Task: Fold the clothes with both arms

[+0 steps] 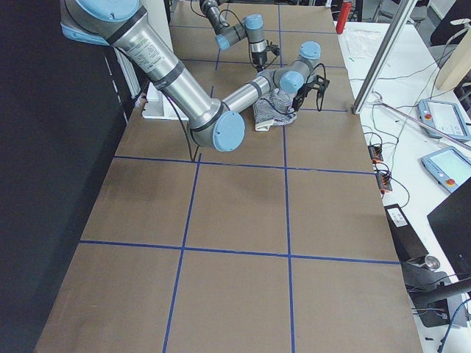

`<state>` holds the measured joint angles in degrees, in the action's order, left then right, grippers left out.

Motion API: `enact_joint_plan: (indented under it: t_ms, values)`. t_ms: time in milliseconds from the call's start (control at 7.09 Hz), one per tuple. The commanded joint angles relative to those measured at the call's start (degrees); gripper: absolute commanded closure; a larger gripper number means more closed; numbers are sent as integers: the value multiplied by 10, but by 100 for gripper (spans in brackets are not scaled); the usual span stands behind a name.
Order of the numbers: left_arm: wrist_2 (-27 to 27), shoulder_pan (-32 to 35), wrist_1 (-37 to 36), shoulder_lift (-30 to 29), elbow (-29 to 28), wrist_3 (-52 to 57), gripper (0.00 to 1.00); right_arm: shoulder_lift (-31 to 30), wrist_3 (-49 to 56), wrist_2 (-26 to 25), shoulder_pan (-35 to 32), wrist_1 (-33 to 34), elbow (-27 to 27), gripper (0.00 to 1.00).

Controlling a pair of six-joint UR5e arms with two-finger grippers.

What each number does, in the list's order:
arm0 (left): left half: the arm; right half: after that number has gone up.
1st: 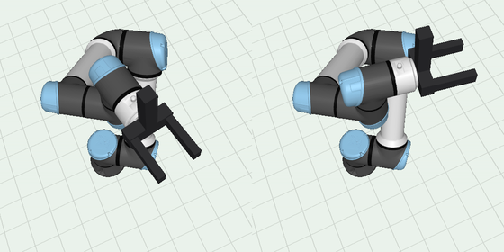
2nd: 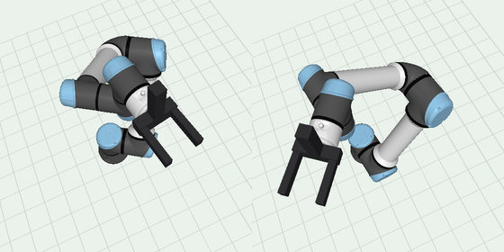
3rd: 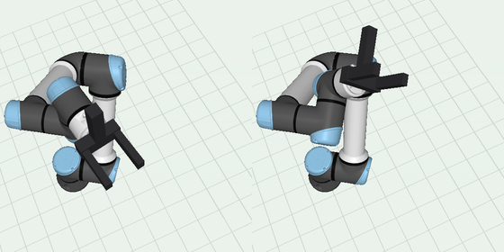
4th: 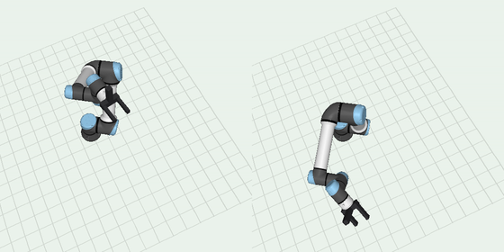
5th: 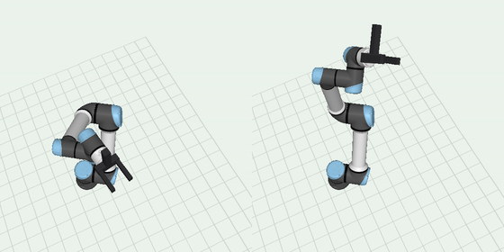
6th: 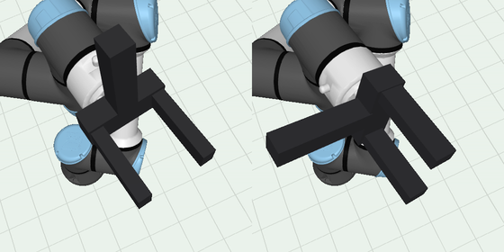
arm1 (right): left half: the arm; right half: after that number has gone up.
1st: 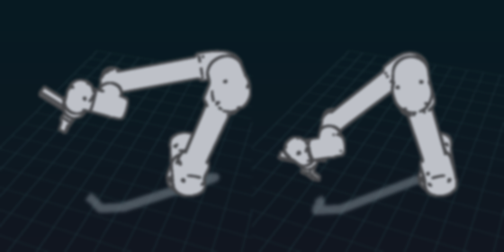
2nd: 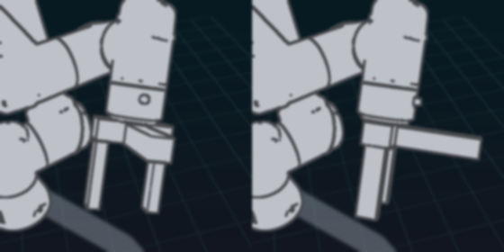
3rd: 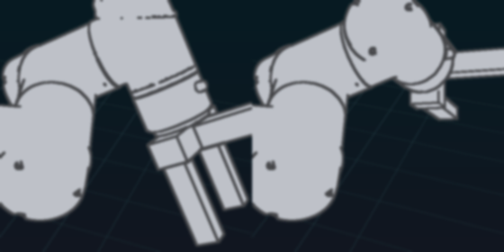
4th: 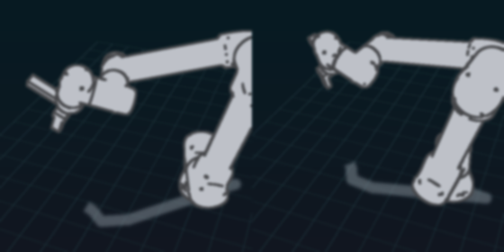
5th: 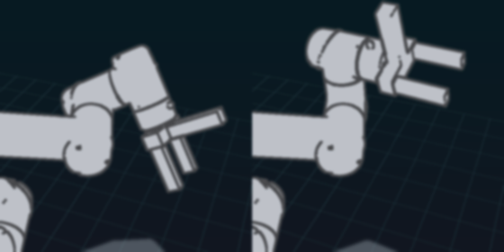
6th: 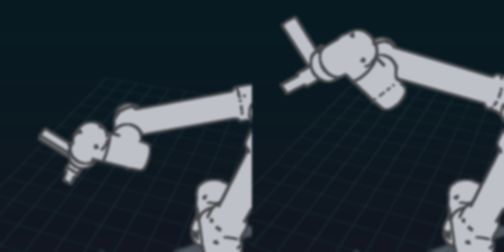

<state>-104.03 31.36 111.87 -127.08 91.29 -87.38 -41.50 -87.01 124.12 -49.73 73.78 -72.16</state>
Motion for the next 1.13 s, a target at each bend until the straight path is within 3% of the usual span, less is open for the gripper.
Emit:
enact_joint_plan:
  t_ms: [0, 282, 423, 846, 987]
  values:
    - [-4, -14, -2, -29, -63, 87, 100, -10, 1, 0, 0, 0, -15, 0]
    - [-1, 1, 8, -51, -113, 113, 100, -30, 1, 1, 0, 0, -37, 0]
    - [0, 29, 25, -88, -175, 141, 100, -37, 1, 1, 0, 1, -40, 0]
    - [-2, 131, 179, -171, -395, 219, 100, -68, -8, -17, 1, 2, -81, 0]
    - [-3, 155, 179, -172, -397, 244, 100, -69, -9, -20, 5, 2, -84, 0]
